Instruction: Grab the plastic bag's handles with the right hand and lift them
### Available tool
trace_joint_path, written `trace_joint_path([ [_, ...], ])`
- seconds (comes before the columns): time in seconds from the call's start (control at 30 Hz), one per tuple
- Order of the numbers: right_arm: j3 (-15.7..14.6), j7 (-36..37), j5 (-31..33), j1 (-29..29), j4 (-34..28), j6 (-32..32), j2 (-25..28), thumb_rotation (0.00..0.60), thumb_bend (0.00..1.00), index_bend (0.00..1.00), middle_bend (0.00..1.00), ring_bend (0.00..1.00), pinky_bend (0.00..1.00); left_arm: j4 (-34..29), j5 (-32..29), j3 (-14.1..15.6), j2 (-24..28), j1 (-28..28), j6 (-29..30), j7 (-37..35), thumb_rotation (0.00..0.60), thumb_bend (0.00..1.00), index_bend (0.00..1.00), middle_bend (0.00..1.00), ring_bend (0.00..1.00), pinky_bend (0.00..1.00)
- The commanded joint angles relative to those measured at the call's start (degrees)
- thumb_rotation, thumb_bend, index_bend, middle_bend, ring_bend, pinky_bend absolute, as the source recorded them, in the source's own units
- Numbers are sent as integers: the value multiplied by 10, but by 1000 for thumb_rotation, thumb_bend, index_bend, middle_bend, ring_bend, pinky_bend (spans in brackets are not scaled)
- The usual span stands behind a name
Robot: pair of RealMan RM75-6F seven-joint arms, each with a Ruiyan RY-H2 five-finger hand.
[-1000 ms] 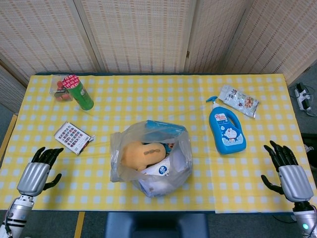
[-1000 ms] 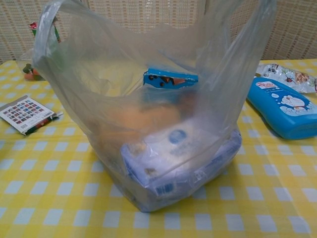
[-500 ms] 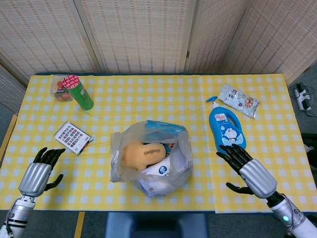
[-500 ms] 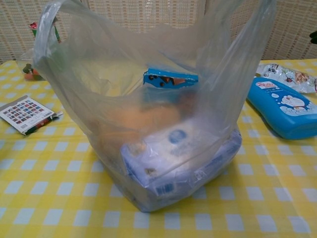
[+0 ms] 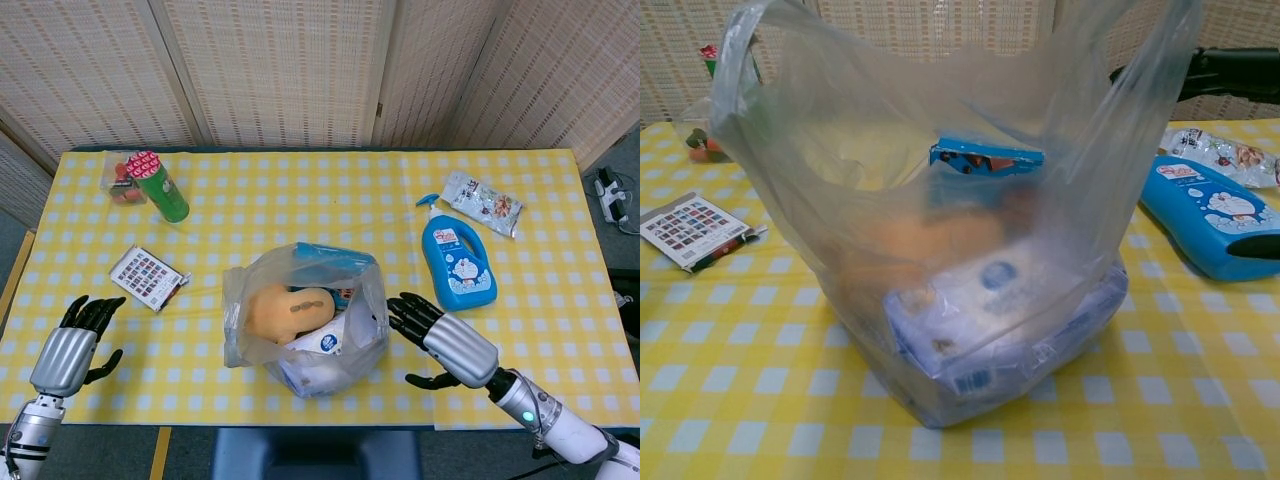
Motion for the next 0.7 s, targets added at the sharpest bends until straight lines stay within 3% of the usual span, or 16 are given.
trace_joint_path([
  [0.03, 0, 15, -1, 14, -7, -10, -6, 600, 256, 0, 0, 0, 0, 0, 0, 0, 0, 0, 0, 0, 600, 382, 137, 200, 172, 112],
  [0.33, 1, 76, -3, 74, -21, -47, -22, 600, 238, 0, 0, 0, 0, 1, -3, -1, 1, -1, -3, -3, 600, 382, 137, 201, 173, 112],
  [0.7, 24, 54, 40, 127, -22, -97, -56, 600, 235, 0, 0, 0, 0, 2, -3, -4, 5, 1, 2, -14, 600, 382, 137, 201, 173, 112],
])
